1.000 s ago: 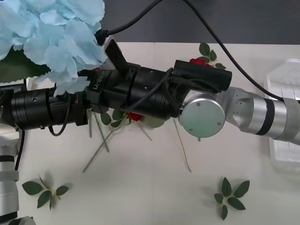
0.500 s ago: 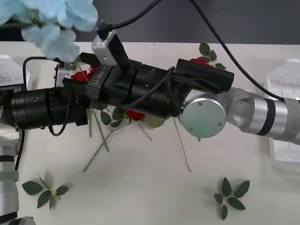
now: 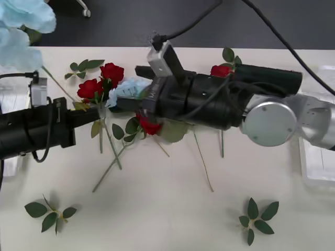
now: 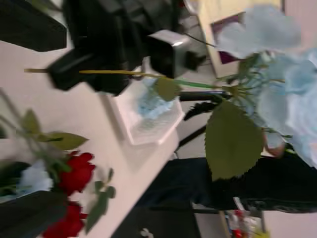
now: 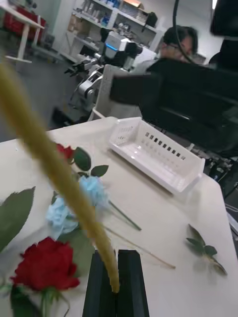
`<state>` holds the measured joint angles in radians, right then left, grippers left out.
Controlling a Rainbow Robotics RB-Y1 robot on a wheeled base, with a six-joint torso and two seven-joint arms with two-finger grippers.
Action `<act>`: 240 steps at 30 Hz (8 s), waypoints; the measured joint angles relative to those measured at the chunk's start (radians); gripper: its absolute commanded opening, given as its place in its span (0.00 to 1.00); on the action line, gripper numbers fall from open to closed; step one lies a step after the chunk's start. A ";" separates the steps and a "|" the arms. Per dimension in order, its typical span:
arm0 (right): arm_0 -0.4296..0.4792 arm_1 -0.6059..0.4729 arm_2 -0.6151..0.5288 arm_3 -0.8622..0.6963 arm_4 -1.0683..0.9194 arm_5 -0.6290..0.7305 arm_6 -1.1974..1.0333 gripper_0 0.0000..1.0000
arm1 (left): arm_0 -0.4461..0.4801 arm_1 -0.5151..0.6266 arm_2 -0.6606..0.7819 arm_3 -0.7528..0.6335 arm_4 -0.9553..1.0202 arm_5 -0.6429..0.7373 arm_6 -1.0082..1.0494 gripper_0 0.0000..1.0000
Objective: Put the red flowers into the right box and the blue flowers into the left box
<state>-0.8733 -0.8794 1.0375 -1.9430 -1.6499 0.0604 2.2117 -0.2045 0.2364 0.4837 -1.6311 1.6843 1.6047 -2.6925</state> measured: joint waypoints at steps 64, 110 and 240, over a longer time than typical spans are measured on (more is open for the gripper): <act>0.072 0.186 -0.517 0.326 0.615 1.193 -1.475 0.83 | 0.155 0.277 0.295 -0.073 -1.023 -0.265 0.743 0.00; 0.072 0.363 -0.420 0.764 0.989 1.061 -1.559 0.83 | 0.264 0.300 0.049 -0.441 -0.918 -0.231 1.263 1.00; 0.564 -0.252 -1.043 0.534 0.890 1.305 -0.914 0.72 | -0.096 0.121 -0.622 -0.332 -1.418 -0.338 1.485 0.00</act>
<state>-0.3093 -1.1319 -0.0051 -1.4088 -0.7595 1.3654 1.2973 -0.3003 0.3576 -0.1385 -1.9634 0.2662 1.2670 -1.2072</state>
